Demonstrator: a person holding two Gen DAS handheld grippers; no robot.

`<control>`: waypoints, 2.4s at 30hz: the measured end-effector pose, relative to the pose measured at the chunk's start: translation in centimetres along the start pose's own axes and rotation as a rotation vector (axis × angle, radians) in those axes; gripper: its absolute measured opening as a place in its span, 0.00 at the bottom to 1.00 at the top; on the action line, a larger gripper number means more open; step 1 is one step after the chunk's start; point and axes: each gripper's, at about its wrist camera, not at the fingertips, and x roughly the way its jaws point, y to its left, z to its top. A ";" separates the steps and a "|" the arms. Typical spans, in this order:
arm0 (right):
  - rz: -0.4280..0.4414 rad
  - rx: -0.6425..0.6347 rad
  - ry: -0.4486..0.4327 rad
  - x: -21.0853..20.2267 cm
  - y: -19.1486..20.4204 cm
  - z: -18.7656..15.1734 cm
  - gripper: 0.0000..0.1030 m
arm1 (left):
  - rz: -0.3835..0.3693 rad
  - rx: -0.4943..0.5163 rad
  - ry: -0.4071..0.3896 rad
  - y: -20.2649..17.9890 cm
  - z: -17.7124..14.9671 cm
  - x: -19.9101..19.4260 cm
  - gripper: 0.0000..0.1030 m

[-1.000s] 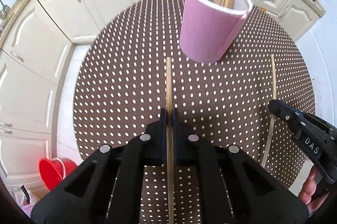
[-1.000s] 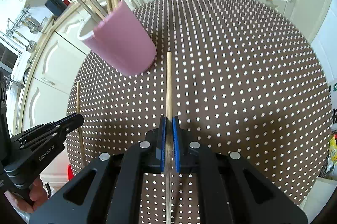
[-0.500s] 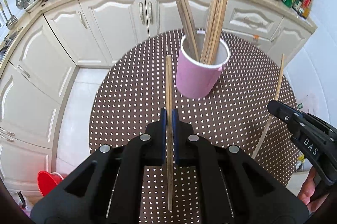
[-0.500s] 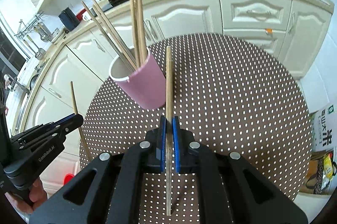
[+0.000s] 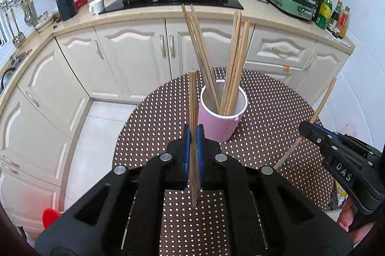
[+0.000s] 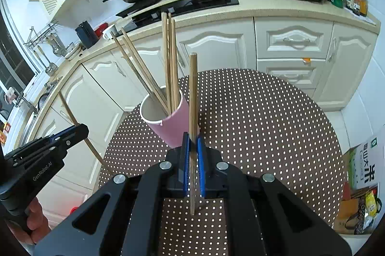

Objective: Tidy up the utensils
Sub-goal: 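Lift both held chopsticks upright over the pink cup, then lower both chopsticks into the pink cup and open both grippers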

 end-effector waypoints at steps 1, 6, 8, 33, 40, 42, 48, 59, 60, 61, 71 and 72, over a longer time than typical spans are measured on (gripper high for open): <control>0.000 -0.005 -0.002 0.0 0.1 0.2 0.05 | -0.001 -0.001 -0.006 0.0 0.1 -0.2 0.06; 0.009 -0.019 -0.035 -0.6 0.6 1.2 0.05 | -0.020 -0.009 -0.032 0.1 0.9 -1.3 0.06; 0.012 -0.023 -0.053 -1.0 0.9 1.7 0.05 | -0.025 -0.011 -0.040 0.2 1.3 -1.7 0.06; 0.063 -0.038 -0.260 -5.1 1.6 10.6 0.05 | -0.113 -0.002 -0.217 0.1 8.4 -7.0 0.06; 0.064 -0.051 -0.239 -3.7 1.8 11.3 0.05 | -0.110 -0.004 -0.222 -0.3 9.7 -6.2 0.06; 0.064 -0.058 -0.224 -2.9 1.9 11.4 0.05 | -0.109 -0.009 -0.217 -0.3 10.1 -5.7 0.06; 0.059 -0.062 -0.177 -0.6 1.9 11.4 0.05 | -0.109 -0.031 -0.178 -0.2 10.6 -3.4 0.06; 0.044 -0.056 -0.086 3.7 1.5 11.3 0.05 | -0.102 -0.064 -0.076 0.4 10.9 2.3 0.06; 0.044 -0.053 -0.078 4.1 1.4 11.2 0.05 | -0.103 -0.065 -0.069 0.4 11.0 2.6 0.06; 0.044 -0.050 -0.072 4.3 1.3 11.2 0.05 | -0.103 -0.066 -0.059 0.4 10.9 3.1 0.06; 0.044 -0.031 -0.009 7.2 1.0 11.0 0.05 | -0.105 -0.076 0.007 0.3 10.8 6.5 0.06; 0.043 -0.030 -0.004 7.4 1.0 11.0 0.05 | -0.106 -0.080 0.015 0.4 10.8 6.8 0.06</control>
